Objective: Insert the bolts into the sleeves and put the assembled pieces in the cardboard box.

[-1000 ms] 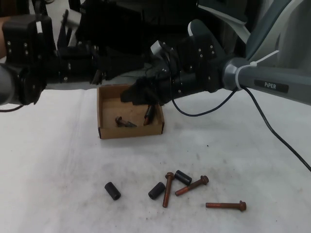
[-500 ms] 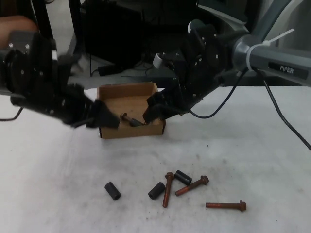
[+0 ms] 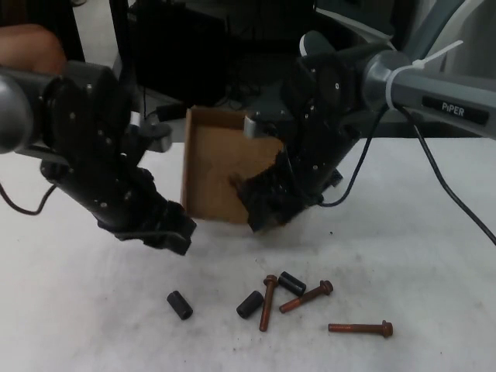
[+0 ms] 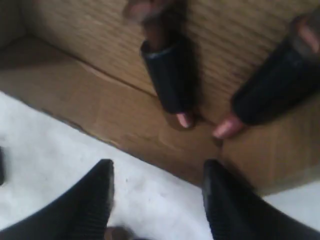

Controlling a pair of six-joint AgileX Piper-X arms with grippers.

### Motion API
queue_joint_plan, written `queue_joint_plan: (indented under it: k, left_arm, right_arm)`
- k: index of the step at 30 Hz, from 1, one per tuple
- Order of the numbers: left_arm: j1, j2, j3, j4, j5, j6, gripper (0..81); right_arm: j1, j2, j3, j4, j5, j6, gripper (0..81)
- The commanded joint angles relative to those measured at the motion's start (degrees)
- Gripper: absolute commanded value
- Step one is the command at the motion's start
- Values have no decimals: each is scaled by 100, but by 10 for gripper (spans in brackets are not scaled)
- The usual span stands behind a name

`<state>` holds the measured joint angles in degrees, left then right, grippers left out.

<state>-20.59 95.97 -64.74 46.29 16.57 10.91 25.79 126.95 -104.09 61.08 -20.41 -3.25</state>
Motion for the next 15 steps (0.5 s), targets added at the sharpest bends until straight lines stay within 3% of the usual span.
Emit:
queue_joint_plan:
  k: [1, 7, 15]
  left_arm:
    - [-119, -88, -16, 145, -115, -20, 549]
    - [-198, -88, -16, 117, -105, 23, 549]
    - [-198, -88, -16, -125, -105, 153, 549]
  right_arm:
    - [94, -22, 12, 580, 84, -115, 510]
    - [132, -22, -106, 517, 84, -189, 510]
    - [149, -22, -1040, 517, 63, -189, 510]
